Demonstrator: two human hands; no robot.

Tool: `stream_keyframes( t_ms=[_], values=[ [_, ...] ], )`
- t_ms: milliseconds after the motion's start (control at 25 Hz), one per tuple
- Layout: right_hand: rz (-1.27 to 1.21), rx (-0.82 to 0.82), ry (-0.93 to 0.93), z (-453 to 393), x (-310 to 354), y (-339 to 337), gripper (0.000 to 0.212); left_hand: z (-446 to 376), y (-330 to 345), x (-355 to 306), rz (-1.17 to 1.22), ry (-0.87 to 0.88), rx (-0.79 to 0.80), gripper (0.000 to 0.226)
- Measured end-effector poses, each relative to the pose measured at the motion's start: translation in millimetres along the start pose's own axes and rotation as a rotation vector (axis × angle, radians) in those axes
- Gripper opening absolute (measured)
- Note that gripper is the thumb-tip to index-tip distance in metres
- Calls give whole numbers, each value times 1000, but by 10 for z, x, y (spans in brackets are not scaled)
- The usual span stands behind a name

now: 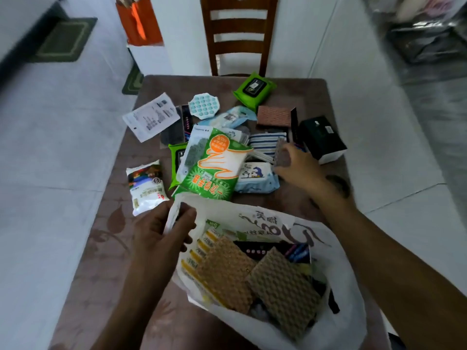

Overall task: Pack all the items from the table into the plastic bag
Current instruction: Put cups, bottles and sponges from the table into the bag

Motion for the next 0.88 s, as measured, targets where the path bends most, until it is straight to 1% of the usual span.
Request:
stream_keyframes(
  t_ms=[40,120,160,200,240,360,400,440,520,560,600,640,680,720,760,800,840,880],
  values=[
    [2,61,36,-313,-88,166,77,0,20,40,1,-10,-29,8],
    [-6,93,117,-757,-278,422,95,-1,50,116,22,-28,-68,3],
    [-30,78,168,-872,-368,501,98,4,60,153,35,-33,-80,1],
    [-38,46,207,-945,-455,565,96,21,61,180,49,-38,-94,2],
    [-24,4,207,-1002,-500,596,88,38,55,192,65,-40,-105,4],
    [147,-68,164,-981,-413,478,65,63,64,168,99,-33,-90,7],
    [134,-113,170,-899,-366,365,58,72,65,141,105,-18,-75,7],
    [36,-179,171,-757,-316,212,49,86,63,107,115,5,-60,5],
    [-231,-342,107,-258,-136,-153,31,140,22,34,143,46,-46,10],
    [-377,-392,53,90,-16,-316,23,164,-9,14,157,58,-45,11],
    [-535,-387,-6,453,90,-411,18,186,-36,2,169,61,-43,11],
    [-681,-291,-66,789,229,-422,18,198,-50,4,176,56,-40,12],
    [-788,-116,-122,1091,410,-334,24,205,-52,8,186,42,-34,13],
    [-805,88,-144,1319,562,-151,30,222,-59,3,199,26,-27,14],
    [-719,289,-154,1484,682,84,32,229,-65,-3,215,13,-22,14],
    [-544,420,-156,1602,727,311,30,235,-75,-13,230,3,-14,16],
    [-348,445,-144,1671,716,473,29,236,-84,-16,247,-12,2,18],
    [-143,354,-143,1716,688,498,37,235,-92,-18,271,-33,27,20]
  ],
)
Point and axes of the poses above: each hand's wrist, its own z-axis away from the middle knuckle, its own y-axis out of the palm, x = y × z, the point moved 7 cm from there along -z, towards the middle knuckle, and after that the axes turned 6 degrees about x, right-handed, at the moved point
